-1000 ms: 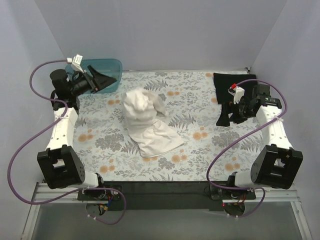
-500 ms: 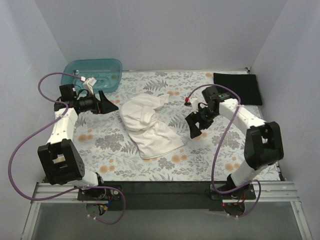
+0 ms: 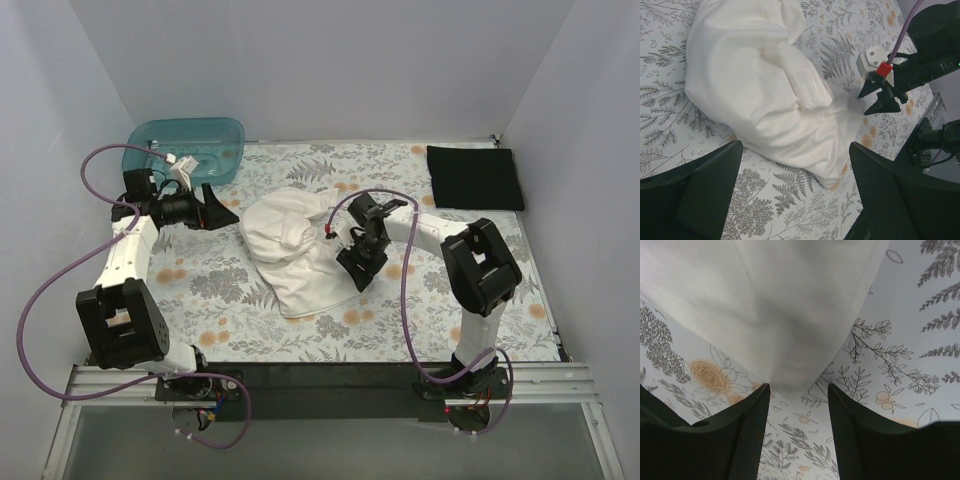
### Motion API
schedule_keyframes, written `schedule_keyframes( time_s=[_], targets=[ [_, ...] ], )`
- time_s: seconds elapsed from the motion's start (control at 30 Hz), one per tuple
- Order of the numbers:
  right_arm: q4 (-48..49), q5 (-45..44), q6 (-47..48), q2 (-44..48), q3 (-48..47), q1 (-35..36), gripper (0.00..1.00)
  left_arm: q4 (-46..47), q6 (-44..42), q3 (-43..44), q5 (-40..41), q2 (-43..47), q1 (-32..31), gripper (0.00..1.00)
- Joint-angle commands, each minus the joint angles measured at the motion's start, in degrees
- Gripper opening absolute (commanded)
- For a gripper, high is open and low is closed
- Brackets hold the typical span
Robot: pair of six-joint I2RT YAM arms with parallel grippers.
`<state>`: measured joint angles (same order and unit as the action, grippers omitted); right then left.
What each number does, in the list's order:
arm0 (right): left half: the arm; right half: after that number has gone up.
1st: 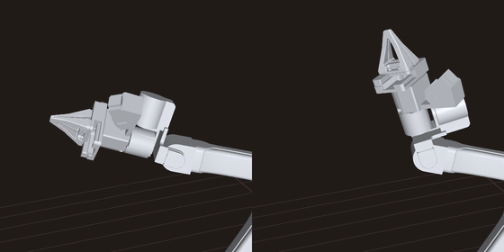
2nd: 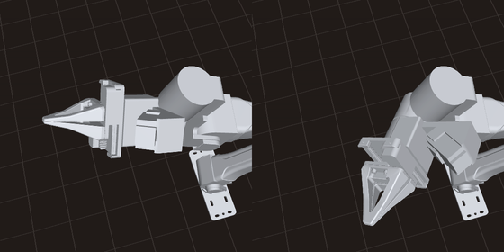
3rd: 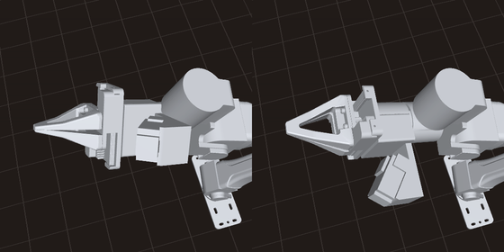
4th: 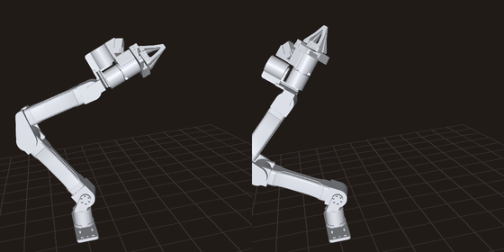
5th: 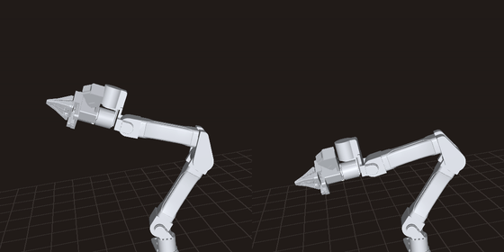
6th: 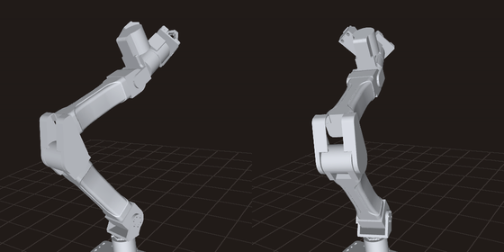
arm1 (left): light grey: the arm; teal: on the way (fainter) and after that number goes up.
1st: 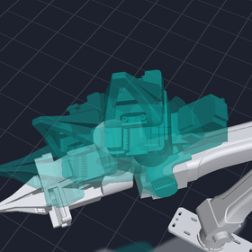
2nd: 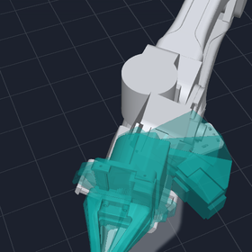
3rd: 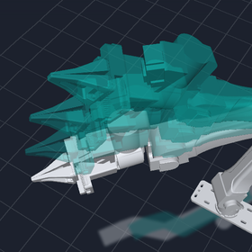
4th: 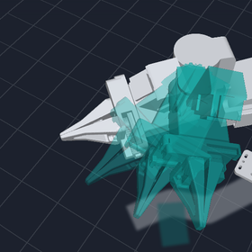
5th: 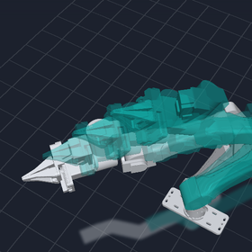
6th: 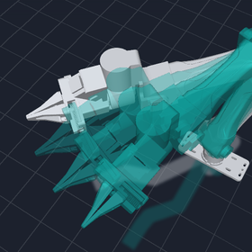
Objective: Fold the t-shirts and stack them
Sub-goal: Flatten the tshirt out
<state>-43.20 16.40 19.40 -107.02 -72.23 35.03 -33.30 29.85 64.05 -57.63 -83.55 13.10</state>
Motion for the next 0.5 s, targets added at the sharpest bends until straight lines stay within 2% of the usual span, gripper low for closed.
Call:
schedule_keyframes(
  time_s=[0.0,0.07,0.17,0.2,0.3,0.47],
  targets=[
    [1.54,-2.78,-1.64,-2.40,-1.78,1.62,0.56,2.54,0.39,0.19,0.23,2.51,-0.44,0.87],
    [1.63,-3.39,-1.99,-3.80,-2.13,2.06,0.51,2.71,-0.05,0.81,1.11,2.16,-0.88,0.87],
    [1.54,-3.84,-2.35,-4.60,-2.13,2.06,0.34,3.32,-0.49,2.13,2.16,2.07,-2.03,0.87],
    [1.37,-4.01,-2.26,-4.42,-1.69,2.15,0.24,3.33,-0.93,2.48,2.95,1.99,-2.99,0.87],
    [1.02,-3.84,-1.56,-1.44,0.84,2.15,0.01,3.33,-4.16,2.57,5.05,1.64,-6.32,0.87],
    [0.05,-5.32,1.69,8.46,5.77,0.05,0.01,3.59,-14.71,1.08,9.80,0.93,-12.31,0.87]
  ],
)
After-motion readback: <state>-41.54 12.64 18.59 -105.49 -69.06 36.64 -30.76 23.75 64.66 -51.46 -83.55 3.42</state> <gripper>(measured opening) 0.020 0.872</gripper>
